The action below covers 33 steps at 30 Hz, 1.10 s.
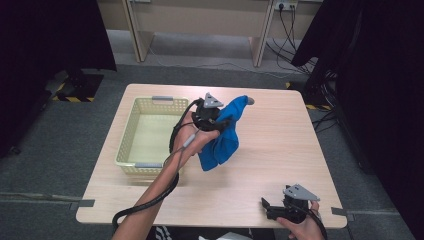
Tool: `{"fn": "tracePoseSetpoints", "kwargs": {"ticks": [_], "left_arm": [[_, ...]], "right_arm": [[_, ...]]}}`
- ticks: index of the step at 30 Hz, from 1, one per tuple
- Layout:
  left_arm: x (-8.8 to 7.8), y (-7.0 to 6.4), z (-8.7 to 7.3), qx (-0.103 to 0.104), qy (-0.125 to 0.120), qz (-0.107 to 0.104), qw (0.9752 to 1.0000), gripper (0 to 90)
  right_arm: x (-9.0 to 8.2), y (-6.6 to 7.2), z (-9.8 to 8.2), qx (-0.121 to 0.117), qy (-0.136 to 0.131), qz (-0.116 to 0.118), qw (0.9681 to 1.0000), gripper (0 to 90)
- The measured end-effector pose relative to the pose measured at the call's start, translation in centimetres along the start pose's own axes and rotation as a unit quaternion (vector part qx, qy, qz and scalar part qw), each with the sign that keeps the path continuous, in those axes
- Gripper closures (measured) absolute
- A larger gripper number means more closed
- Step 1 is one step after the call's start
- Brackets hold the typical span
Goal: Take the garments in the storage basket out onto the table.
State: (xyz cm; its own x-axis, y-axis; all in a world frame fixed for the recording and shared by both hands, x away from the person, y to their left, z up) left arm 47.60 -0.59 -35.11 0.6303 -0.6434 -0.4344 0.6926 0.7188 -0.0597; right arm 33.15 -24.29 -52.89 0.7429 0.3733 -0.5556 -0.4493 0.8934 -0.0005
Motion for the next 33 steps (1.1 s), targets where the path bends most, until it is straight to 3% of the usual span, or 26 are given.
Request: {"fn": "tracePoseSetpoints", "kwargs": {"ticks": [33], "left_arm": [[4.3, -1.2, -1.3, -0.006, 0.02, -0.008, 0.9997, 73.3]], "right_arm": [[0.0, 0.0, 0.0, -0.001, 0.001, 0.001, 1.0, 0.3]]}}
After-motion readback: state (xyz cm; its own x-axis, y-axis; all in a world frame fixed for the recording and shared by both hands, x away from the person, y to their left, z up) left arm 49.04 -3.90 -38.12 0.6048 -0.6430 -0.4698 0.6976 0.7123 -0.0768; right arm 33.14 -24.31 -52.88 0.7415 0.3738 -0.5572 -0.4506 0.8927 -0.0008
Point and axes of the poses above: each handheld gripper's, and its own axes: x roughly forward along the jaws, z roughly out of its top, y roughly to its left, the point moved 6 cm from there along x, roughly forward along the jaws, and after that the axes turned 5 degrees about -y, right-handed, at the moved point
